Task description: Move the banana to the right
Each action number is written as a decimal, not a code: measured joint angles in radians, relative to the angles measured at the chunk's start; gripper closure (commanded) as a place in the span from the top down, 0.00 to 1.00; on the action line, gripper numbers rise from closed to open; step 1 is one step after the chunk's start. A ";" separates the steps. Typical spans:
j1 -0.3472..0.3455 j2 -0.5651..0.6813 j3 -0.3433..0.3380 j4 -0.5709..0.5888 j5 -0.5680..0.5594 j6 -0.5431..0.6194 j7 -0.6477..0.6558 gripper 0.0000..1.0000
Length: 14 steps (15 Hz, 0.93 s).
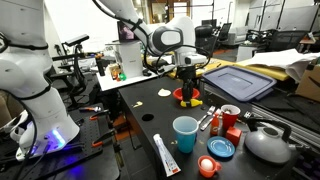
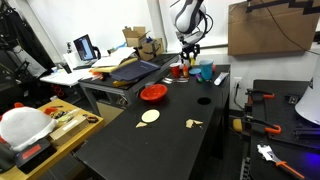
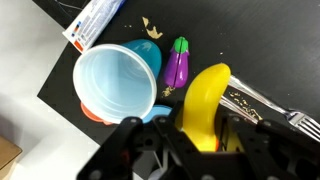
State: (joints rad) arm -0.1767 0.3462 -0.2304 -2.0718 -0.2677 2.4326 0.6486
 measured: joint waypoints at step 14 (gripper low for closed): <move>0.010 0.152 -0.026 0.072 0.055 0.000 -0.094 0.08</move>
State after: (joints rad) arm -0.1663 0.4985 -0.2566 -1.9994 -0.2126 2.4326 0.5543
